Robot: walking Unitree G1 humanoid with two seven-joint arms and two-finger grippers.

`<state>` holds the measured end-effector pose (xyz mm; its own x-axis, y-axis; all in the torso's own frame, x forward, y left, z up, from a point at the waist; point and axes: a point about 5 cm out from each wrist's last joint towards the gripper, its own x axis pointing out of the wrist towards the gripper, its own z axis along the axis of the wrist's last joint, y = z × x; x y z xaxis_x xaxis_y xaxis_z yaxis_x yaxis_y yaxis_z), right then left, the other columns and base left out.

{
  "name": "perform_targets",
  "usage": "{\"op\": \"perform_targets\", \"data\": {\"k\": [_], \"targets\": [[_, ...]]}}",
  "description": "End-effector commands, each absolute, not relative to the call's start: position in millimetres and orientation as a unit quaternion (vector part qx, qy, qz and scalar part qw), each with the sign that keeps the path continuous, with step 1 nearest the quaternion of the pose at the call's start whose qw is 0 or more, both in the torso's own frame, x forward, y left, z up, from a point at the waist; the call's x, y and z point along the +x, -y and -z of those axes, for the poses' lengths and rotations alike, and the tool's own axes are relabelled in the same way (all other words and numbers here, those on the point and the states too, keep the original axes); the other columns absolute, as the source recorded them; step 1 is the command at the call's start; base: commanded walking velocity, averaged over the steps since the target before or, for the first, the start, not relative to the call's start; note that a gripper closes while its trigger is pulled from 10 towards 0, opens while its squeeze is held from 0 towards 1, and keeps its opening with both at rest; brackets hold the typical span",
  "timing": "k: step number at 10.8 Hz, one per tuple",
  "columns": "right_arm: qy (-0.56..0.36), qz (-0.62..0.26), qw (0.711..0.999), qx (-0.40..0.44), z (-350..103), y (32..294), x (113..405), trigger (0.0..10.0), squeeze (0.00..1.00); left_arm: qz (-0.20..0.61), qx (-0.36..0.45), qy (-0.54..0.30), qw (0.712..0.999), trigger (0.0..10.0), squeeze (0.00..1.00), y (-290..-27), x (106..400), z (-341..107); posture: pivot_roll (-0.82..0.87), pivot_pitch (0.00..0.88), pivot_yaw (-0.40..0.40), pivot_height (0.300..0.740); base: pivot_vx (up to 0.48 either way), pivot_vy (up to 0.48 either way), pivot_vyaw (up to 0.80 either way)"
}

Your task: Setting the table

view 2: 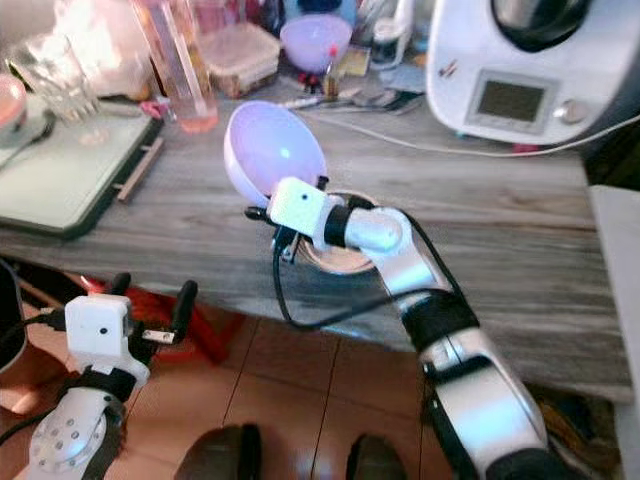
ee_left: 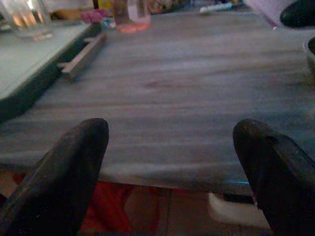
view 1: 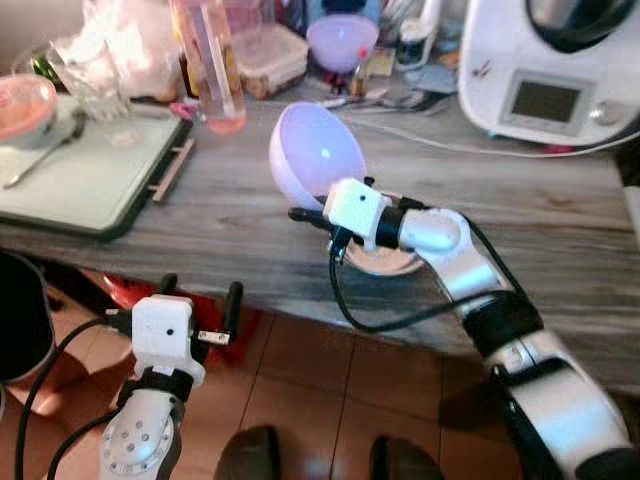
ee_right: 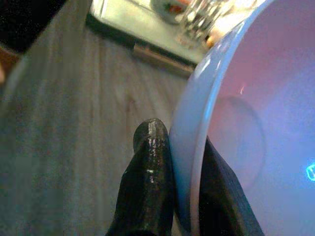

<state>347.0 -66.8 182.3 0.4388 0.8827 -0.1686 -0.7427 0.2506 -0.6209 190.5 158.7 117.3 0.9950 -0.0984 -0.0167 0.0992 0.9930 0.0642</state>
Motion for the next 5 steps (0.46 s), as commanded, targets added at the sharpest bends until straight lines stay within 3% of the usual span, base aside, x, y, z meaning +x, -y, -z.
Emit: {"op": "perform_targets", "data": {"k": [1, 3, 4, 5], "targets": [[0.111, -0.532, 0.762, -0.353, -184.2, 63.0, 348.4, 10.0, 0.0, 0.053, 0.034, -0.013, 0.998, 10.0, 0.0, -159.0, 186.4, -119.1, 0.21, 0.233, 0.057, 0.74, 0.0, 0.0, 0.0], [0.107, -0.527, 0.758, -0.37, -187.7, 64.5, 357.6, 10.0, 0.0, 0.055, 0.03, -0.024, 0.998, 10.0, 0.0, -158.5, 185.0, -117.7, 0.21, 0.237, 0.056, 0.74, 0.0, 0.0, 0.0], [0.104, -0.53, 0.755, -0.373, -186.0, 65.6, 358.4, 10.0, 0.42, 0.055, 0.028, -0.026, 0.998, 10.0, 0.0, -158.4, 184.7, -117.7, 0.21, 0.238, 0.055, 0.74, 0.0, 0.0, 0.0], [0.106, -0.535, 0.745, -0.385, -182.4, 65.0, 356.8, 10.0, 1.0, 0.056, 0.027, -0.028, 0.998, 10.0, 0.0, -158.2, 184.2, -117.8, 0.21, 0.238, 0.055, 0.74, 0.0, 0.0, 0.0]]}}
